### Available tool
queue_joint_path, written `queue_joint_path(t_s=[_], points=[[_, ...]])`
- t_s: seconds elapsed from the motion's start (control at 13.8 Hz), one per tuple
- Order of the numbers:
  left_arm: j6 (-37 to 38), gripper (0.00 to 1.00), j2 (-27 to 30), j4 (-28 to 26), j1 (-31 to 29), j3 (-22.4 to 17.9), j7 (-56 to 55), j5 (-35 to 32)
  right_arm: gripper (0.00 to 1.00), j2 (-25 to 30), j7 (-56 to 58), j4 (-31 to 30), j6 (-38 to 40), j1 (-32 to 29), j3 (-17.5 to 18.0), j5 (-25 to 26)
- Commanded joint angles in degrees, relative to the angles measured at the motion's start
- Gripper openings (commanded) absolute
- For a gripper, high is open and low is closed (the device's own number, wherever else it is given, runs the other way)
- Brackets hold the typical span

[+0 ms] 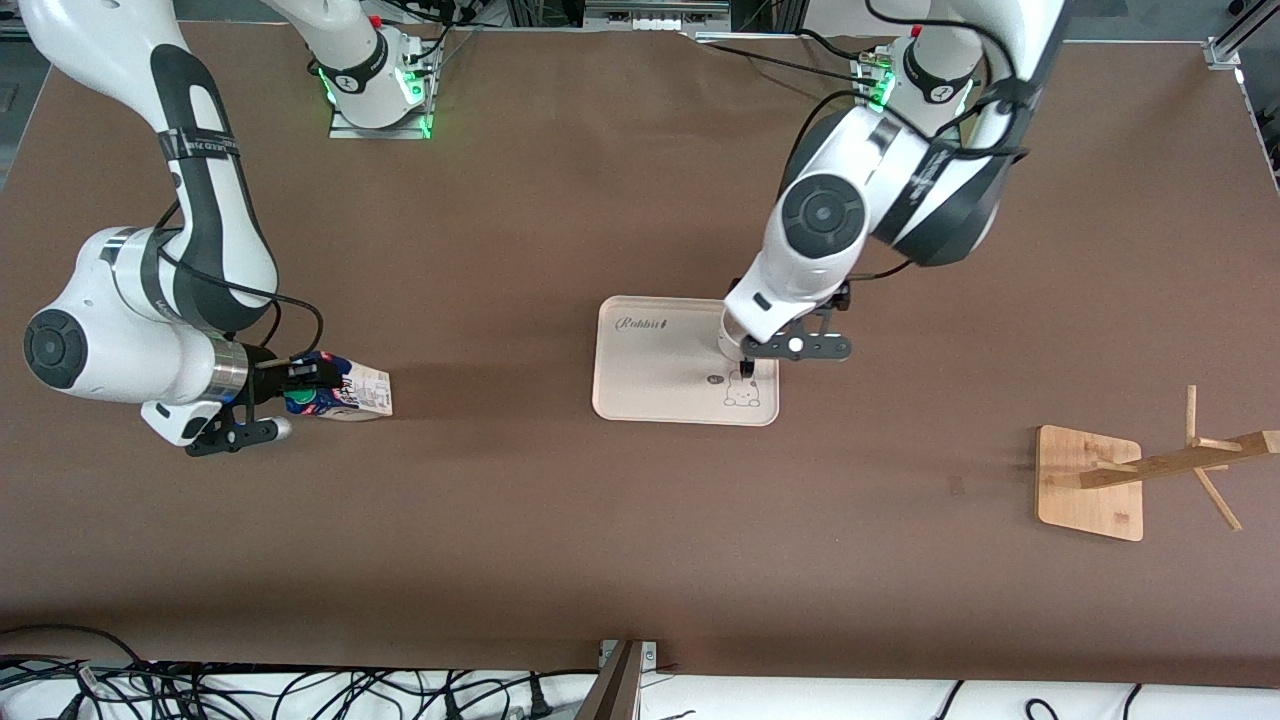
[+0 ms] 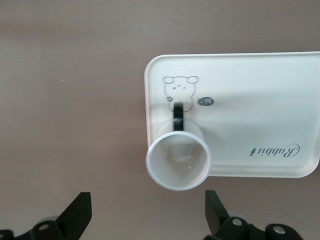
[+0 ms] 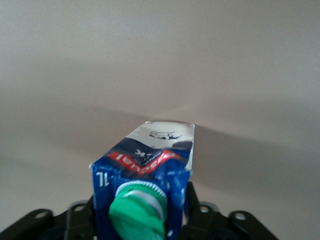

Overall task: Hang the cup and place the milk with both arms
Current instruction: 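Carry the carton off the tray while the left gripper reaches the mug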

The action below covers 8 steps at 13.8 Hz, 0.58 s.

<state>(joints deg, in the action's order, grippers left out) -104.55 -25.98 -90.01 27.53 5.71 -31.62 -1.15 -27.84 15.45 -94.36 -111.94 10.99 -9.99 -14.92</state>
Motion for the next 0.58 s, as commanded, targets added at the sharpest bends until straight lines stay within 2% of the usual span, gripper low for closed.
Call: queue_joint_path(t_s=[0.0,0.22,0.36,0.51], points=[[-3.2,1.0,-3.81,0.63,2.26,-0.44,-3.08,0.27,1.0,1.56,-0.41,-0.56,-0.65,-0.27,0.41,-0.55],[-8.89,1.0,-4.17,-3.22,4.62,-0.52,-5.54,0.19,1.0,2.79,-6.46,2.42,2.06,-0.18,0.41,0.76],[-15.13,1.0,-4.17,-8.05,4.99,-0.52,-7.49,0.19,1.0,4.45,-7.18,4.0,3.56,-0.09,0.41,2.87],[-18.14,1.0,-4.17,-10.61,5.6,-0.52,-8.62,0.19,1.0,6.56,-7.18,5.93,6.54,-0.09,0.33,4.45]])
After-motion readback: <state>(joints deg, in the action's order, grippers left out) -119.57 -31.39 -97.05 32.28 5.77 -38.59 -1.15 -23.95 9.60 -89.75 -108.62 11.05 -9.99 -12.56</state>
